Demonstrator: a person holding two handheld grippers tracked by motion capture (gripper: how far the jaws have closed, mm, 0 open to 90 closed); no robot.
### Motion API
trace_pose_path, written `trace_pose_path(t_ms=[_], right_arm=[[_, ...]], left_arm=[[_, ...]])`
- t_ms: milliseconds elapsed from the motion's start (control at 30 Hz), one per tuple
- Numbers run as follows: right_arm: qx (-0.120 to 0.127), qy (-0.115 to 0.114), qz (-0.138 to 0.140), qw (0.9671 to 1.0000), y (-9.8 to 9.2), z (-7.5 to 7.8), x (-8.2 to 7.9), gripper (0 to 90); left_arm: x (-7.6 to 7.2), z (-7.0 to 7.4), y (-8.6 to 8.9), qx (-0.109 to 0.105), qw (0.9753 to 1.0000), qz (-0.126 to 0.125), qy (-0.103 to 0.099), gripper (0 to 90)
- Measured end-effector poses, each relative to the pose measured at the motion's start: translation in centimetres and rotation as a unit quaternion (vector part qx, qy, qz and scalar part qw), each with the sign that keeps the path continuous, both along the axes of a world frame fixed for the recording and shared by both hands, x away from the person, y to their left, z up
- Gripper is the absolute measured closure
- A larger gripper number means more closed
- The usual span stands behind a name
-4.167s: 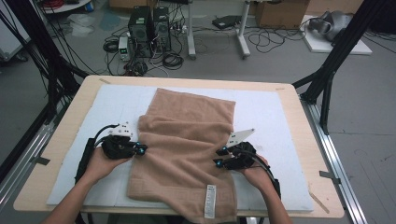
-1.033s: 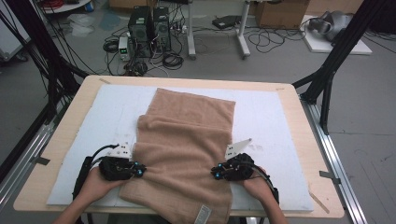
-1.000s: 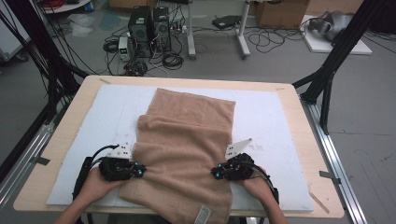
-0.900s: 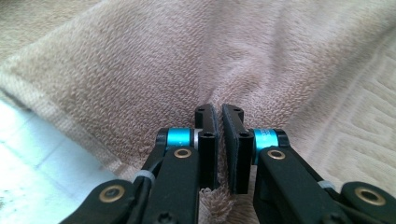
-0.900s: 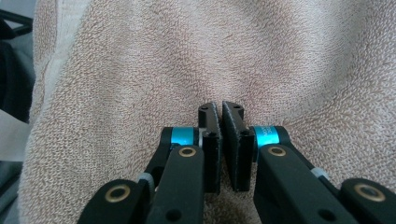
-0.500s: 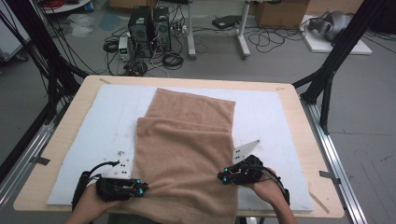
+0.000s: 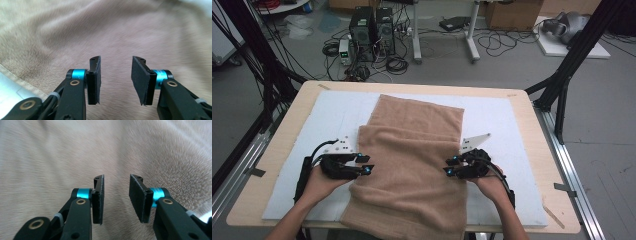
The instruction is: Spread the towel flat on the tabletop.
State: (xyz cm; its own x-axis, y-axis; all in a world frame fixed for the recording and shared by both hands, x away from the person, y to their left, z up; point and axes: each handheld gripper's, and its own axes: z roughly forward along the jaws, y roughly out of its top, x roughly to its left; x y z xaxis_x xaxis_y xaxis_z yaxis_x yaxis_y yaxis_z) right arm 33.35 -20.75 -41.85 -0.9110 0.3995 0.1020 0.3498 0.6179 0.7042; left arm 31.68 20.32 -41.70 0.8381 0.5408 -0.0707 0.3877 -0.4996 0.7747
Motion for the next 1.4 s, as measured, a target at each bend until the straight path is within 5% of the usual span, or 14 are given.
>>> trace_pose_path(t_ms=[133, 300, 400, 533, 733, 833, 933, 1033, 1200, 1300, 1400], right_arm=[[-0.051, 0.019, -0.004, 0.9985, 1.1, -1.4, 0.6, 69.1], [-0.033, 0.020, 0.000, 0.9992, 1.0, -1.7, 0.4, 86.7], [-0.029, 0.036, 0.021, 0.9987, 0.9, -1.6, 0.1, 87.4], [-0.023, 0.038, 0.036, 0.9984, 0.3, -1.2, -1.1, 87.4], [-0.015, 0.033, 0.055, 0.9978, -0.7, -0.2, -3.1, 87.3], [0.013, 0.028, 0.074, 0.9967, -0.9, 0.8, -3.6, 82.6], [0.048, 0.007, 0.052, 0.9975, -1.3, 2.0, -3.1, 73.2], [0.037, -0.010, 0.020, 0.9991, -1.3, 2.1, -1.7, 64.1], [0.003, 0.022, 0.010, 0.9997, -0.4, 0.1, 0.0, 63.1], [-0.044, 0.032, 0.023, 0.9982, 0.7, -1.1, -0.2, 71.5], [-0.030, 0.035, 0.021, 0.9987, 0.6, -1.6, -0.6, 83.2]], left_arm=[[1.4, -2.0, -0.5, 0.038, 0.9980, -0.006, 0.051, 59.8], [1.2, -2.0, -0.3, 0.036, 0.9983, -0.009, 0.044, 84.9], [0.5, -1.7, -0.3, 0.044, 0.9980, -0.021, 0.040, 86.8], [-1.3, -1.2, 0.1, 0.024, 0.9980, -0.043, 0.039, 87.2], [-4.4, -0.1, 0.0, 0.016, 0.9946, -0.095, 0.038, 87.2], [-4.5, 0.2, 0.2, 0.006, 0.9951, -0.092, 0.037, 86.3], [-3.4, 0.3, 0.6, -0.008, 0.9979, -0.059, 0.026, 77.8], [-1.9, 0.3, 0.8, -0.011, 0.9993, -0.029, 0.019, 69.9], [-0.1, -1.2, 0.7, 0.012, 0.9987, -0.015, 0.048, 65.0], [-0.3, -2.0, 0.4, 0.012, 0.9978, -0.029, 0.058, 72.2], [-0.8, -1.9, 0.2, 0.017, 0.9977, -0.040, 0.053, 80.8]])
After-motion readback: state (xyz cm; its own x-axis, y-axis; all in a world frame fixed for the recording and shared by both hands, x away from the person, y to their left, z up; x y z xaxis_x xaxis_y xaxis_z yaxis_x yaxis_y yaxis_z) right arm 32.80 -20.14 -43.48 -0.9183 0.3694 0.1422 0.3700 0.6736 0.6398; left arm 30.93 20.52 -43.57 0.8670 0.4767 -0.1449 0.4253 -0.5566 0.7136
